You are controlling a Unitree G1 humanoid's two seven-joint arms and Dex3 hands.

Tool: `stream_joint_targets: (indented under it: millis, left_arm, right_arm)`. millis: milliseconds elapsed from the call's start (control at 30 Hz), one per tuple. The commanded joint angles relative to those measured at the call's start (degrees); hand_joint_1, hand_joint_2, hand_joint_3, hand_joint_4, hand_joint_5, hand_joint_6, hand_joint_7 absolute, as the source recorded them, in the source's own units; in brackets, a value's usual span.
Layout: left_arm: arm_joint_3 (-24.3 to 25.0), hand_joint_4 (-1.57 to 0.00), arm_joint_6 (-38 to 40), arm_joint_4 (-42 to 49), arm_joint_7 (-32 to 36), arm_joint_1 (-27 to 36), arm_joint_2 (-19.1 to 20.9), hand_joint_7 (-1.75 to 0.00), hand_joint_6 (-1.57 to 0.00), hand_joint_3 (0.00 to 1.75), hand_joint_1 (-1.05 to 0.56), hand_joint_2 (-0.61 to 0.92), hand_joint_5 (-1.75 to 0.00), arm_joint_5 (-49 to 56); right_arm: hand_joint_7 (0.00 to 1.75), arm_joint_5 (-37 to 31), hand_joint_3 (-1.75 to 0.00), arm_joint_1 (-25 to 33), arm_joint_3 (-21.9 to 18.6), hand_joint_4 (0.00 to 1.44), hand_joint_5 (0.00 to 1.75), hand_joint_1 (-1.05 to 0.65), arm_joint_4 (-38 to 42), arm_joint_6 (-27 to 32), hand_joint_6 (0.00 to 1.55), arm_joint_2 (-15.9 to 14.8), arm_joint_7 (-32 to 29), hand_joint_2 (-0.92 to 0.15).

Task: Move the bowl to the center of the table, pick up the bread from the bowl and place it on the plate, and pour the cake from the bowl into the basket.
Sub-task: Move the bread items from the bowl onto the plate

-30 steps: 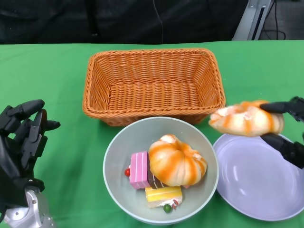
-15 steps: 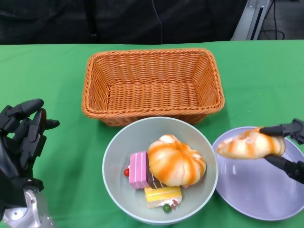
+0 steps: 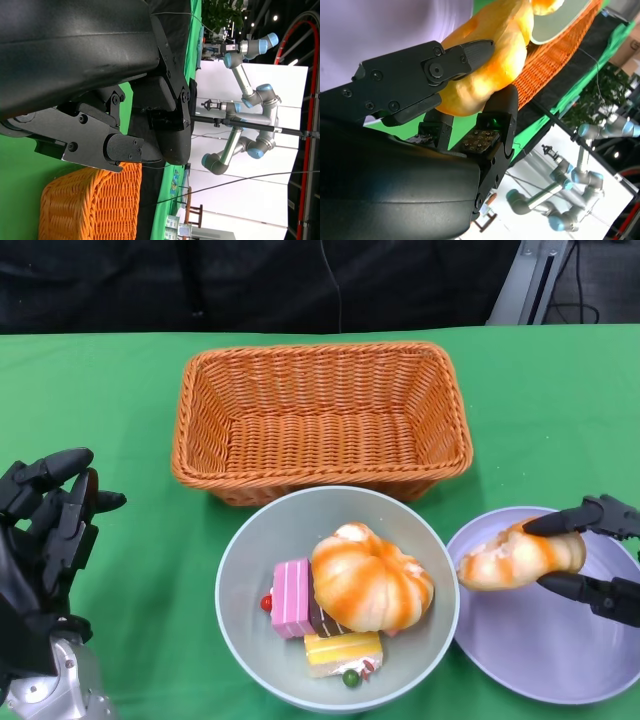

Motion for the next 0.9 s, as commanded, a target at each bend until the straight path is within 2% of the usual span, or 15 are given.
stream_joint_targets:
  millis: [33,200,400,733,900]
  left_arm:
    - [0.45,-0.89,0.27,-0.48,0.16,0.64,1.08,-0.59,-1.03,0.20,-0.18,0.92,-1.14,-0.33]
    - [0.43,-0.89,0.14,-0.37,0.22,0.74,1.15,-0.59,-1.03,0.20,-0.18,0.92,-1.13,-0.08]
    - [0.65,-0.89,0.26,-0.39,-0.19,0.76,1.08,-0.59,-1.02,0.20,-0.17,0.92,-1.12,-0.45]
    - [0.92,-0.88,0.35,-0.43,-1.10,0.89,1.05,-0.58,-1.02,0.20,-0.17,0.92,-1.11,-0.90]
    - [0.81,-0.88,0.34,-0.41,-1.62,0.99,1.10,-0.58,-1.01,0.20,-0.17,0.92,-1.11,-1.21]
  right_arm:
    - [0.64,-4.94,-0.04,-1.07,1.91,0.82,1.07,-0.15,0.29,0.07,0.94,-2.37,-6.19,-0.92]
    - [0.52,-13.38,-0.02,-2.50,6.03,0.87,1.03,-0.12,0.90,2.32,1.01,-4.47,-17.07,-0.91]
    - [0.47,-19.06,-0.01,-4.61,11.53,0.87,1.04,-0.08,3.48,4.82,1.03,-6.55,-25.47,-0.91]
    - [0.33,-22.77,0.00,-6.44,18.63,0.89,0.95,-0.06,6.30,9.14,1.07,-8.96,-32.13,-0.91]
    - [0.30,-32.51,0.00,-8.07,27.10,0.92,0.95,-0.06,4.95,15.52,1.10,-11.27,-43.84,-0.89]
